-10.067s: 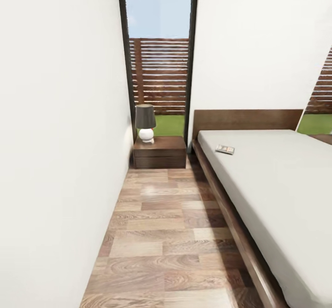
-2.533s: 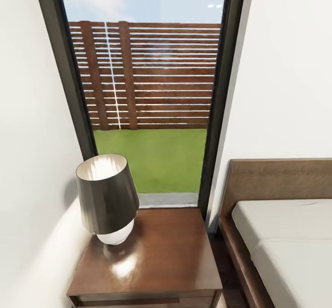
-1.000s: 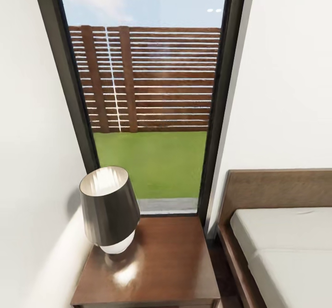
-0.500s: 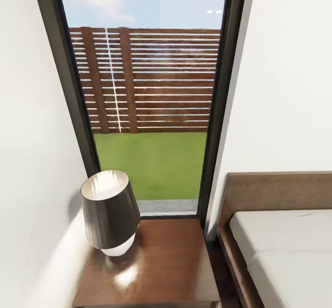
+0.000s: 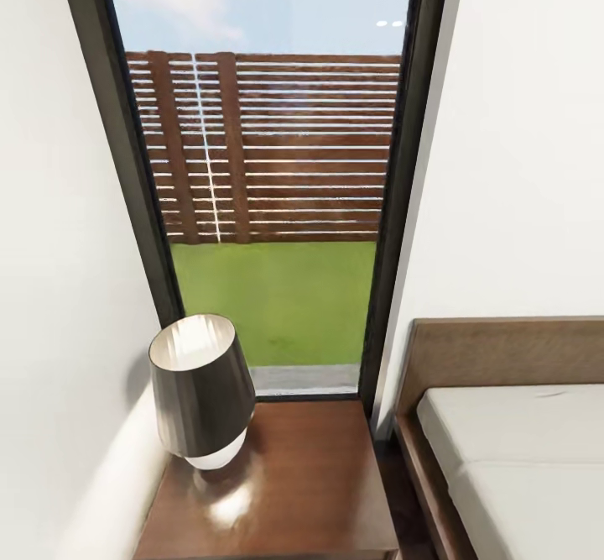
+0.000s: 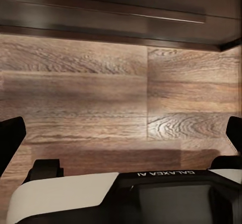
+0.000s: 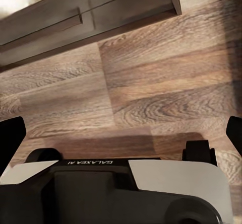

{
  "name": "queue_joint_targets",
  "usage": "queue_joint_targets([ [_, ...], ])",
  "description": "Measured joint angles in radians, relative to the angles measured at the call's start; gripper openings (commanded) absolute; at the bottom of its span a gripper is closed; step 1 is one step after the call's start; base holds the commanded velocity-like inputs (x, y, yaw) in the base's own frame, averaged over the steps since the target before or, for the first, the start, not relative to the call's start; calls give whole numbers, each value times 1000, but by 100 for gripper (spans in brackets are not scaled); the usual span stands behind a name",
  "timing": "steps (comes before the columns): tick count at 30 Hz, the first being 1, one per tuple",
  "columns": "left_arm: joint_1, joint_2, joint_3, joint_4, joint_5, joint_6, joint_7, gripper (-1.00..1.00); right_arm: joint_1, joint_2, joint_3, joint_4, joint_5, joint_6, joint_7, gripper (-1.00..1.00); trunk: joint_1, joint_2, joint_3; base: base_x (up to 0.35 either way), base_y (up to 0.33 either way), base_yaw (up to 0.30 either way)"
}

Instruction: In the bedroom, move the book from the bed onto either nightstand, and place the two sandals side by side next to the bed.

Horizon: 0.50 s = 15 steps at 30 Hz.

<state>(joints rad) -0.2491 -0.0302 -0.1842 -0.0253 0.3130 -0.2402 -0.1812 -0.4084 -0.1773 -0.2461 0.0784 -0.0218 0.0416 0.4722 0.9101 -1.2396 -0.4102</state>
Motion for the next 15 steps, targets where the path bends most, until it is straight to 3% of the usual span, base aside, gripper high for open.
queue_joint_targets([
  [10, 0, -9, 0, -52, 2, -57, -10, 100, 0, 0, 0, 0, 0, 0, 0, 100, -38, 70, 31, 0, 0, 0],
  [15, 0, -36, 0, -94, 3, -58, -24, 100, 0, 0, 0, 0, 0, 0, 0, 100, -58, 105, 47, 0, 0, 0],
])
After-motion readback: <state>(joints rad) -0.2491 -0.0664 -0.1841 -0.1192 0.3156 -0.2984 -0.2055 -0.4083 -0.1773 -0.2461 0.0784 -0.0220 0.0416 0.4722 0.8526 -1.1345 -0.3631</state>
